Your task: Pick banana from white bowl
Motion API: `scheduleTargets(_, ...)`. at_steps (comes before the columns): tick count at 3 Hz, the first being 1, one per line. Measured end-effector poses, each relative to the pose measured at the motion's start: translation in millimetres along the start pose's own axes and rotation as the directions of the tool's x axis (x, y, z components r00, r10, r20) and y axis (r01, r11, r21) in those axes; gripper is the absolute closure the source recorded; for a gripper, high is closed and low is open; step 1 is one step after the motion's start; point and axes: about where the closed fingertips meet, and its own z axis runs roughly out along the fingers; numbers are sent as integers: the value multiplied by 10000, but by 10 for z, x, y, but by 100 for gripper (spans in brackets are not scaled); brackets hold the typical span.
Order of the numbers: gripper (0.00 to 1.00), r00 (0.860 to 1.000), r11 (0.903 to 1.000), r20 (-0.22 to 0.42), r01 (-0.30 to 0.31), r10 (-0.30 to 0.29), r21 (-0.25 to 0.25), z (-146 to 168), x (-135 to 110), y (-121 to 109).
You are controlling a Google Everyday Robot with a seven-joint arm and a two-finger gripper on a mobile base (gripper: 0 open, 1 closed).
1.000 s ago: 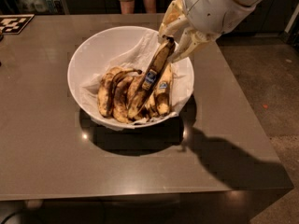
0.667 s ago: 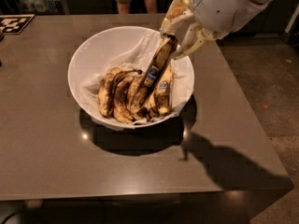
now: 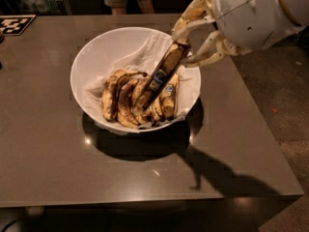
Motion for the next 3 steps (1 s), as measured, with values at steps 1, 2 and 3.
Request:
scheduleTargets(1,100,10000,9991,55,-85,82,411,-111,-118,55)
scheduleTargets(2,100,9998,9969,15,-223,223,760,-237,-236,133)
scheduleTargets(3,100,9989,9934,-211,-392,417,1075,-389,-333,221)
